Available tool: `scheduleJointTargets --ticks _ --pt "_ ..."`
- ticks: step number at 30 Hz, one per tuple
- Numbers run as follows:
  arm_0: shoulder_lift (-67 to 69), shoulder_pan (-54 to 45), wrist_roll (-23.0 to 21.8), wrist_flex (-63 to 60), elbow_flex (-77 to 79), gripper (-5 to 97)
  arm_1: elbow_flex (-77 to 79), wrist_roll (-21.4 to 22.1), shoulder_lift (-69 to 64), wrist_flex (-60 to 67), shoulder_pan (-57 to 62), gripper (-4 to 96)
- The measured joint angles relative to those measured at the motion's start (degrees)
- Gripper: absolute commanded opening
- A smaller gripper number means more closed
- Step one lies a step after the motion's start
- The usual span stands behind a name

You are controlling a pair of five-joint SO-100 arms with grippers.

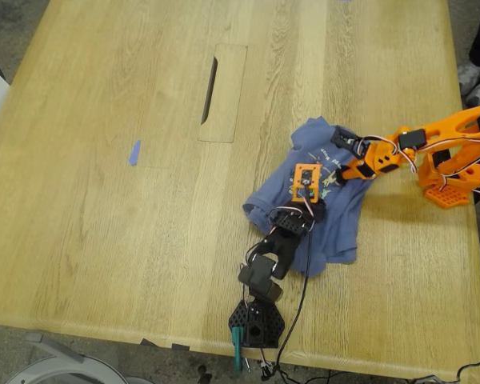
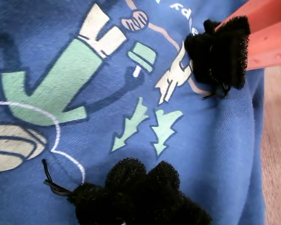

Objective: Fold a T-shirt

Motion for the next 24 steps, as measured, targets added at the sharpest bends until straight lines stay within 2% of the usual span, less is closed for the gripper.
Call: scheduleJointTargets --ticks 5,16,24 --pt "2.5 -5.5 0.2 -2.5 6.7 2 8.8 -0.5 11.8 3.8 4.6 0.2" --pt "22.7 -17.7 0.3 0.5 22.8 2 19.3 -3.3 41.6 24.4 21.4 0.2" --pt "38.2 -27.2 0.3 10.7 28.3 2 20.7 -4.5 44.9 25.5 31.8 0.2"
